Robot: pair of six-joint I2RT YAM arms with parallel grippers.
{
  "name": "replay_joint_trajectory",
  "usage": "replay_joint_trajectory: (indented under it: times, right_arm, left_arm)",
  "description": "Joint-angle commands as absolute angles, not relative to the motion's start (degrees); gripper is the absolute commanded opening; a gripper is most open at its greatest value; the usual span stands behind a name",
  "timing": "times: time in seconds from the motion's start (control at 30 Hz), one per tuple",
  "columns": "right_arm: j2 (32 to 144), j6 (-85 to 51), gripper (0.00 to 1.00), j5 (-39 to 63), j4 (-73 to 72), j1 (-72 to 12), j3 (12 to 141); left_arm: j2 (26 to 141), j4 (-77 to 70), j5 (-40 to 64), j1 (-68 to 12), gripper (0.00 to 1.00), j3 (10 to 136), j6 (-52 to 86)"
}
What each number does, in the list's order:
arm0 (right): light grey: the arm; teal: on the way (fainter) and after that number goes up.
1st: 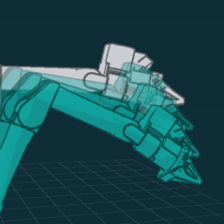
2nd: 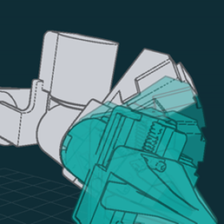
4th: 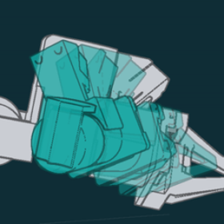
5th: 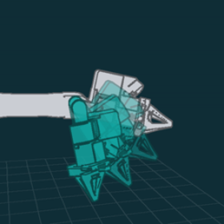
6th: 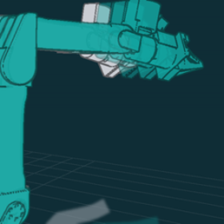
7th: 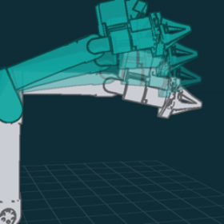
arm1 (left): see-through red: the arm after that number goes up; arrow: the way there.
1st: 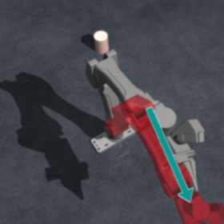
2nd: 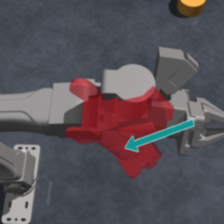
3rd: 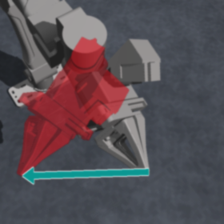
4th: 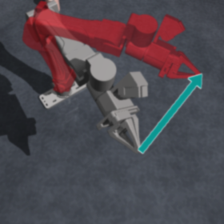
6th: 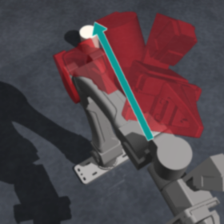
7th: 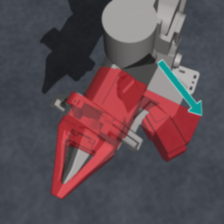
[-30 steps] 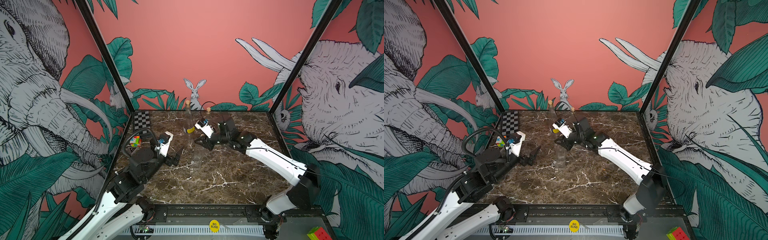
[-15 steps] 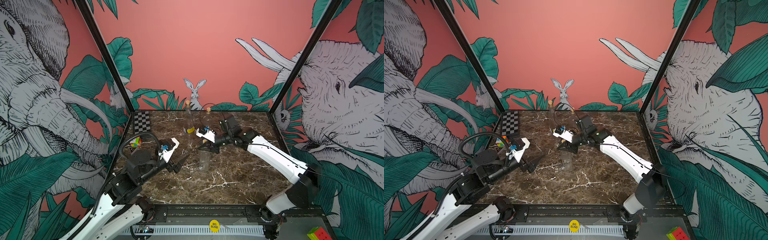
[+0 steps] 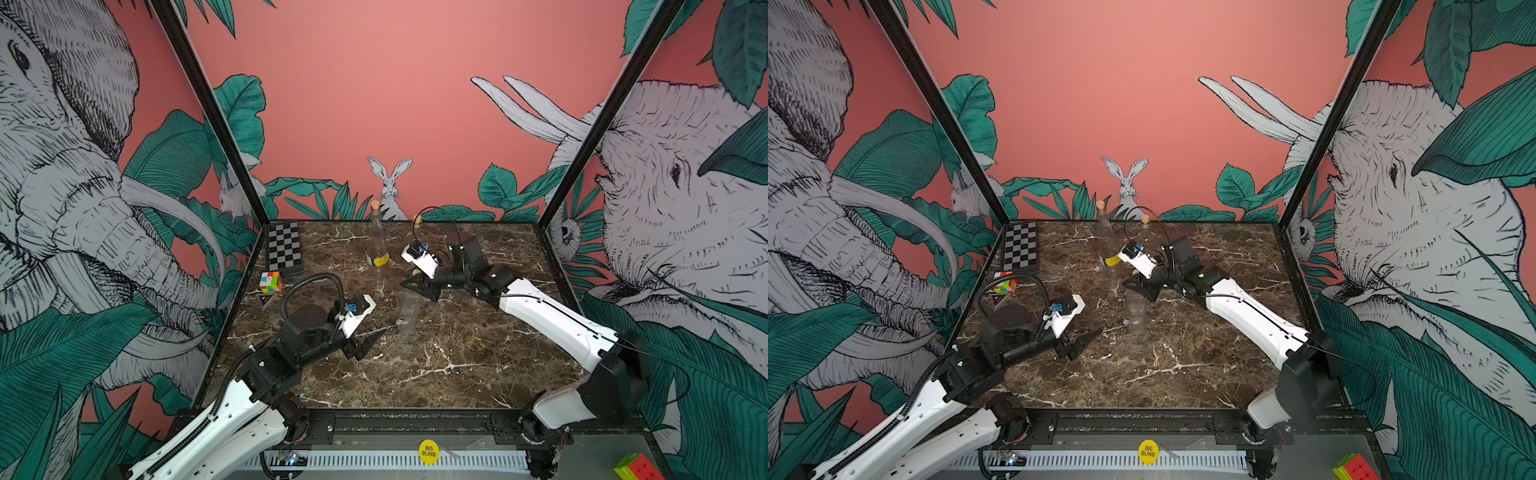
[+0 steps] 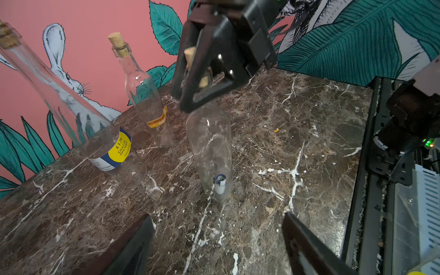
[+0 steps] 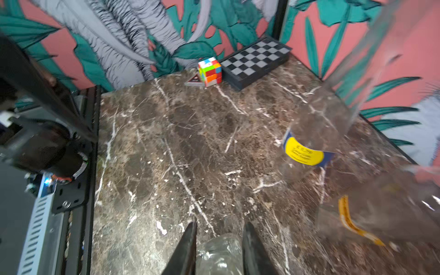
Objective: Remove the label from the bottle
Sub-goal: Pick up the bottle from the center of the board, then tear open the label from the bottle.
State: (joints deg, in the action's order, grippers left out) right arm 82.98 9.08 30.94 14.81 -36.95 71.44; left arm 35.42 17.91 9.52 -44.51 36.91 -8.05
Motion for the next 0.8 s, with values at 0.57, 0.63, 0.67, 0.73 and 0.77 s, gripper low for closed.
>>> replay_joint_trajectory:
  times: [0.57, 0.63, 0.67, 0.73, 0.77]
  right_arm:
    - [77.3, -6.8, 0.00, 31.1, 4.7, -35.4, 74.5]
    - [77.3, -7.4, 0.00, 30.9, 3.8, -35.4, 74.2]
    - [77.2, -8.0, 0.00, 30.9, 3.3, -35.4, 74.0]
    - [77.0, -8.6, 0.00, 30.8, 2.3, -35.4, 73.4]
    - [76.8, -8.9, 0.00, 30.8, 1.8, -35.5, 73.2]
  left_arm:
    - [40.9, -10.2, 12.6, -46.1, 0.74, 25.6, -8.5]
    - [42.4, -12.0, 14.0, -46.4, 0.74, 25.2, -8.3]
    - [43.2, -12.7, 13.9, -46.4, 0.73, 25.1, -8.0]
    - [44.4, -14.1, 13.6, -46.5, 0.70, 24.7, -7.9]
    - [45.1, -14.7, 13.1, -46.7, 0.68, 24.6, -7.7]
